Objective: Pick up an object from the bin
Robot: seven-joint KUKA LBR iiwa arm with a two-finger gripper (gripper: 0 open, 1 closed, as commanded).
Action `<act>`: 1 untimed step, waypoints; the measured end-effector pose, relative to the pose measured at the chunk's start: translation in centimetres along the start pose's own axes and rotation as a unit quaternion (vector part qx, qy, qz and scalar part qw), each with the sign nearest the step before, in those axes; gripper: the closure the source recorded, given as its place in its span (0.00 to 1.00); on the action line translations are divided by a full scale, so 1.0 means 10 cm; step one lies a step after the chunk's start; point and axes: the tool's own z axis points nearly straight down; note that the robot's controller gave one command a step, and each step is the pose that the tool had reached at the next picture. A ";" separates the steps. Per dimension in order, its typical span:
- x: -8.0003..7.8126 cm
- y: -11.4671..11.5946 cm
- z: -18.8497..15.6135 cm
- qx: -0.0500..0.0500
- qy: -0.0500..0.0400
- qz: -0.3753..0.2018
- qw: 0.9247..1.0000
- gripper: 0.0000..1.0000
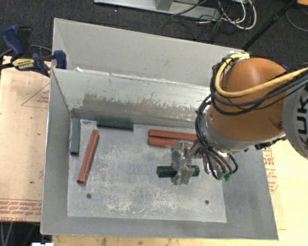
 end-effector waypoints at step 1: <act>0.10 -0.25 0.03 -0.001 0.006 -0.195 0.981 1.00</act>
Offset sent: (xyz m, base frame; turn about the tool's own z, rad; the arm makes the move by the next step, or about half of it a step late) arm -0.0087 -0.0251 -0.0025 -0.3961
